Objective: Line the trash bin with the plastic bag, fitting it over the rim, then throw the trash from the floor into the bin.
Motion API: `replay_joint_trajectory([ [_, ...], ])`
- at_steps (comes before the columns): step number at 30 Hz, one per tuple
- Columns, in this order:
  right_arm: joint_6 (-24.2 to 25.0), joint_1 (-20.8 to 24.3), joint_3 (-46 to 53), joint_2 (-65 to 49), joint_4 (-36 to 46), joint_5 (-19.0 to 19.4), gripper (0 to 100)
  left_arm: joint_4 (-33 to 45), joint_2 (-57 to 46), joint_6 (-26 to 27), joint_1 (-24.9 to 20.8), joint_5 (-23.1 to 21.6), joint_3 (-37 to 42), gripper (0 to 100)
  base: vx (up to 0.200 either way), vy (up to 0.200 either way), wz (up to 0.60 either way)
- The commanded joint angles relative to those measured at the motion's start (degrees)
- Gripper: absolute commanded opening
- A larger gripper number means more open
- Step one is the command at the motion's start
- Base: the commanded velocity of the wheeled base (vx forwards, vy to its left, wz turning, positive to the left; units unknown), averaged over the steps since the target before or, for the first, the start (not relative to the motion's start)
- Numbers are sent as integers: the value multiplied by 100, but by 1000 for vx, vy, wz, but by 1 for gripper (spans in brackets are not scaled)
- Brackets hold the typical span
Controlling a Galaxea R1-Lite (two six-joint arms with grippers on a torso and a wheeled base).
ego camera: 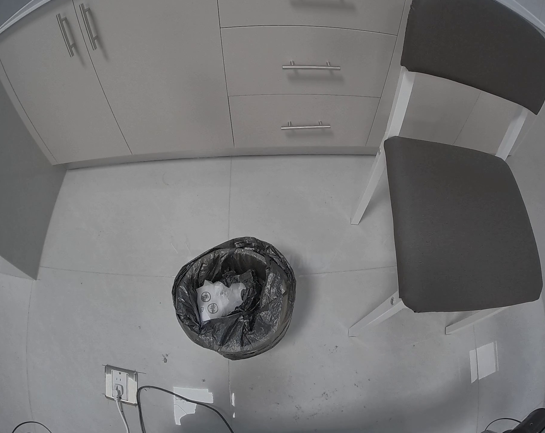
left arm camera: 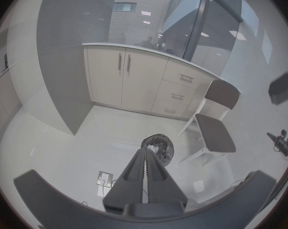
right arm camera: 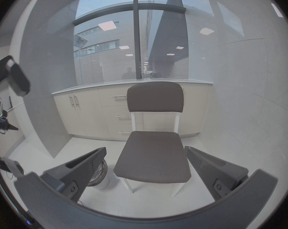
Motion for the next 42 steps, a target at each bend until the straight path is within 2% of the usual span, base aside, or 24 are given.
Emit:
replay_joint_trajectory([
  [1,-278,-551,813,-1410,553,1072,100,-1806,-1591,460,-829,1104,2714,0,0,0,0],
  [4,-226,-551,997,-1410,500,1090,100,-2280,-1600,249,-829,1517,3171,0,0,0,0],
  [7,-208,-560,1481,-1410,272,1055,100,-3124,-1600,407,-820,1526,3813,0,0,0,0],
  [9,-199,-560,1929,-1410,-185,826,100,-3757,-1600,785,-820,1587,4279,0,0,0,0],
  [11,-199,-560,2359,-1410,-836,396,100,-4135,-1600,1066,-777,1702,4630,0,0,0,0],
  [14,-208,-560,2975,-1410,-1767,-79,100,-4144,-1652,1127,-311,1728,4850,0,0,0,0],
  [17,-208,-560,3159,-1410,-2110,-184,100,-4161,-1837,1207,-29,1684,5061,0,0,0,0],
  [19,-199,-560,3203,-1410,-2180,-184,100,-4223,-2136,1242,-232,1631,5193,0,0,0,0],
  [23,-217,-560,3361,-1410,-2180,-176,100,-4223,-2136,1207,-240,1508,5193,0,0,0,0],
  [27,-226,-560,3942,-1410,-2233,-237,100,-4223,-2136,1198,-240,1209,5193,0,0,0,0],
  [31,-190,-560,4469,-1410,-2506,-492,100,-4434,-2136,1040,-240,1192,5298,0,0,0,0],
  [32,-199,-560,4671,-1410,-2681,-553,100,-4689,-2136,1004,-240,1192,5412,0,0,0,0],
  [36,-182,-560,4724,-1410,-2804,-527,100,-4768,-2136,1004,-240,1166,5439,0,0,0,0],
  [37,-182,-560,4733,-1410,-2840,-510,100,-4627,-2136,1075,-249,805,5465,0,0,0,0],
  [38,-147,-560,4733,-1410,-2848,-501,100,-4574,-2136,1145,-249,665,5465,0,0,0,0],
  [42,-23,-560,4741,-1410,-2848,-404,100,-4583,-2136,1145,-240,682,5465,0,0,0,0],
])
